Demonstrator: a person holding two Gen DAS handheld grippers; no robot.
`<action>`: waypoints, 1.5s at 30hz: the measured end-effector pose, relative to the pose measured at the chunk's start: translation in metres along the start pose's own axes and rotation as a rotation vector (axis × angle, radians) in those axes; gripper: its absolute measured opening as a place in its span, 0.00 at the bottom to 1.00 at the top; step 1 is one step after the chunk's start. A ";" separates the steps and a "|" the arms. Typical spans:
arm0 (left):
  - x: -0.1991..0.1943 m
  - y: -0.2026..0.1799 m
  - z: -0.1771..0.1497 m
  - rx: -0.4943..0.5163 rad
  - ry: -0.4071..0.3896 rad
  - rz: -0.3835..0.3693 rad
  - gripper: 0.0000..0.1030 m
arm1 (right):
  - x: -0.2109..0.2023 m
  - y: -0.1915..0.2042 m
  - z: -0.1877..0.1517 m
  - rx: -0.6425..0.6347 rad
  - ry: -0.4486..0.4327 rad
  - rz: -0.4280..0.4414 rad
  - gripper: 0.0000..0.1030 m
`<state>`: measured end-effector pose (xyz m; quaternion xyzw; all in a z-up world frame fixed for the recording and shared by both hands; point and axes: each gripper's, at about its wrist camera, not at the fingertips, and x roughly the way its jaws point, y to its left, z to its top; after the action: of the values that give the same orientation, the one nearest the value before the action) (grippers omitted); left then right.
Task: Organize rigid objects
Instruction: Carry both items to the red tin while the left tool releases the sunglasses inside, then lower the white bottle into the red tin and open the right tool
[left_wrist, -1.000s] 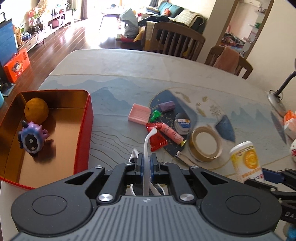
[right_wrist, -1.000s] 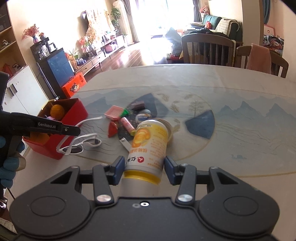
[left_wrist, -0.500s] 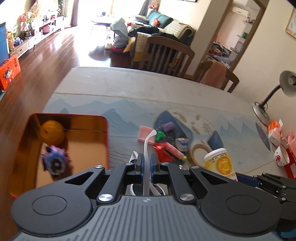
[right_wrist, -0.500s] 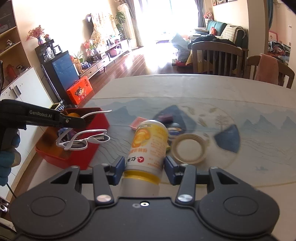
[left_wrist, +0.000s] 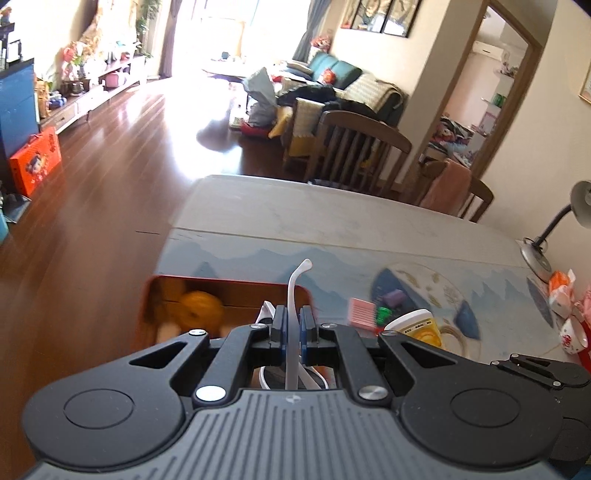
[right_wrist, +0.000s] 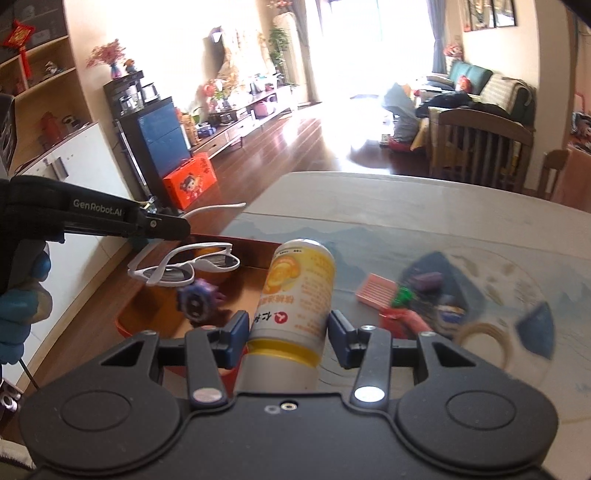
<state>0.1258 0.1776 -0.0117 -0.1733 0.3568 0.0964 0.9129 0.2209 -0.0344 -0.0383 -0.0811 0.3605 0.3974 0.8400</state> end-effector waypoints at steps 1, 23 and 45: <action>-0.001 0.007 0.001 -0.002 -0.005 0.006 0.06 | 0.004 0.007 0.003 -0.007 0.004 0.003 0.45; 0.034 0.075 -0.018 0.004 0.005 0.087 0.06 | 0.119 0.083 0.021 -0.215 0.197 -0.060 0.41; 0.050 0.075 -0.039 0.007 0.116 0.099 0.06 | 0.101 0.087 0.010 -0.209 0.169 -0.020 0.56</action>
<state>0.1160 0.2346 -0.0912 -0.1577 0.4174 0.1300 0.8855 0.2062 0.0898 -0.0853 -0.2050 0.3856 0.4163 0.7975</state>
